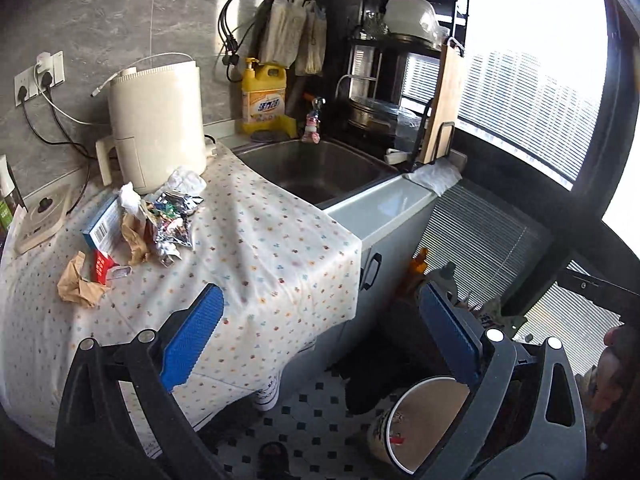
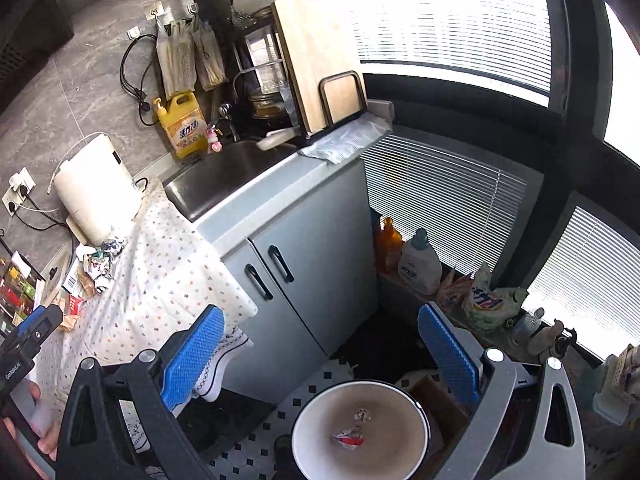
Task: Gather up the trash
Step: 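Move both tools back to the trash on the cloth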
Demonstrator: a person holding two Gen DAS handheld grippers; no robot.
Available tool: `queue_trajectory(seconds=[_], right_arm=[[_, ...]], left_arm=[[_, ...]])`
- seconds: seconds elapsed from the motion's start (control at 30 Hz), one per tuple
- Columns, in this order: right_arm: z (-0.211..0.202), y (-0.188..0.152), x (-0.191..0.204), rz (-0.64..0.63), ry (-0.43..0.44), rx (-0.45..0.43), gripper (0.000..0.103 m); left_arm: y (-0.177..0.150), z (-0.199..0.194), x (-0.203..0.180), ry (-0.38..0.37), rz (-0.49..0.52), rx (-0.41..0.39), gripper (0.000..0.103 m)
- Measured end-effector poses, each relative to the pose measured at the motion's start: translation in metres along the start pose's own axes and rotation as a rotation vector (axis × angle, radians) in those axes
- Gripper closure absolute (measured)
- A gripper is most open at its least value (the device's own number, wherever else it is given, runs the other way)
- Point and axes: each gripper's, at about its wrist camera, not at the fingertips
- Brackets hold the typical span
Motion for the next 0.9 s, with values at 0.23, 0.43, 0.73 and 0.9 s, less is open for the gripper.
queue_trajectory(seconds=[0.23,0.43,0.73,0.9], right_arm=[[0.025,0.017,0.076,-0.062,0.121,-0.015,0.008],[0.05,0.02,0.146,-0.114,0.243,-0.008,0.008],[0.097,0.02,0.242,-0.164,0.349,0.051,0.008],[0.126,0.013,0.298,-0.22,0.417,0.104,0.009]], left_arm=[[0.025,-0.002,0.065,0.044,-0.053,-0.063,0.006],[0.032,0.006,0.123,0.049,-0.067,-0.067,0.006],[0.034,0.024,0.207,0.039,-0.127,-0.05,0.006],[0.032,0.034,0.249,0.046,-0.186,-0.05,0.006]])
Point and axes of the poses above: each gripper's, at about its wrist camera, not at the fingertips, and z roughly the way its jaws point, x to its left, y to its top, and after that the axes turned 7 degrees about -x, right-handed
